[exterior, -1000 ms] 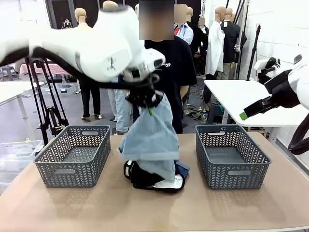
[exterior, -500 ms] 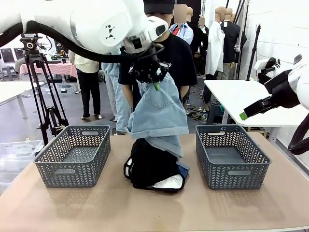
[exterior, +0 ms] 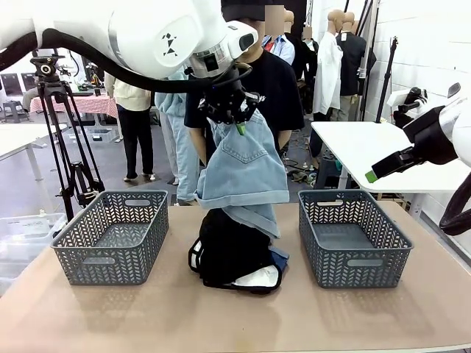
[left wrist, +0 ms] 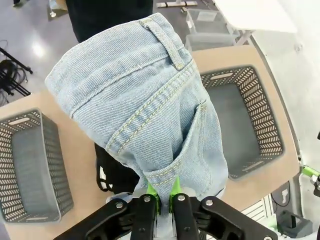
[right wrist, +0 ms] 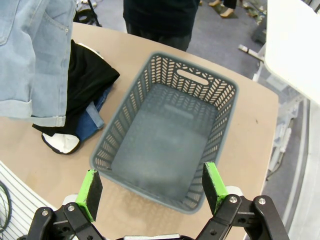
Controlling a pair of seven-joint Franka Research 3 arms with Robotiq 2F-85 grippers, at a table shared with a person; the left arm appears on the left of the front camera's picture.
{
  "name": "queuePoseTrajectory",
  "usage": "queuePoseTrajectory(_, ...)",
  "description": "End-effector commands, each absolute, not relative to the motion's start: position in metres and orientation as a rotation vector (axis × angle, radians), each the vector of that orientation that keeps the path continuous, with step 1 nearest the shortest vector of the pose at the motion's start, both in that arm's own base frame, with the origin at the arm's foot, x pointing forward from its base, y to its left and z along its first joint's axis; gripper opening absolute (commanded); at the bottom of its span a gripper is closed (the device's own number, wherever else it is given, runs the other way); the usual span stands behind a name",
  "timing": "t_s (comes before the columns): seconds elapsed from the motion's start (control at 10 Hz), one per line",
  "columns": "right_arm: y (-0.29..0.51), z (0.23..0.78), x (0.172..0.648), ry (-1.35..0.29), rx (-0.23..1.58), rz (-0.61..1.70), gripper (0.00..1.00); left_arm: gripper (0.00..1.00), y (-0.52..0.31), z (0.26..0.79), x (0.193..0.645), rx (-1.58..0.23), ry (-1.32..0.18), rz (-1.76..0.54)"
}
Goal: Sort the tops and bottoms.
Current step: Lift clothes from the center of the table with your left hand, then sort the clothes according to human instructions.
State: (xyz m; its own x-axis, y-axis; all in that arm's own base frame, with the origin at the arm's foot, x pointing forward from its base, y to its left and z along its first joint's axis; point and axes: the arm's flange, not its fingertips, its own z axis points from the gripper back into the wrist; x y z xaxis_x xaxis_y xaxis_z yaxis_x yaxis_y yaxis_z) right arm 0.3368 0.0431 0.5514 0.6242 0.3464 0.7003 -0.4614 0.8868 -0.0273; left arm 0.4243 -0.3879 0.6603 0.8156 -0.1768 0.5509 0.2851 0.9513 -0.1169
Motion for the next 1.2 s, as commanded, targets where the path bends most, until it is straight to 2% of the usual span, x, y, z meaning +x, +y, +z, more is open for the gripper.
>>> queuePoseTrajectory(0.0, 0.0447, 0.5505, 0.3369, -0.761, 0.175, 0.454, 1.00, 0.00, -0.3845, 0.6647, 0.4220, -0.199, -0.577, -0.245)
queuePoseTrajectory(1.1, 0.0447, 0.5505, 0.3369, -0.761, 0.175, 0.454, 1.00, 0.00, -0.3845, 0.6647, 0.4220, -0.199, -0.577, -0.245)
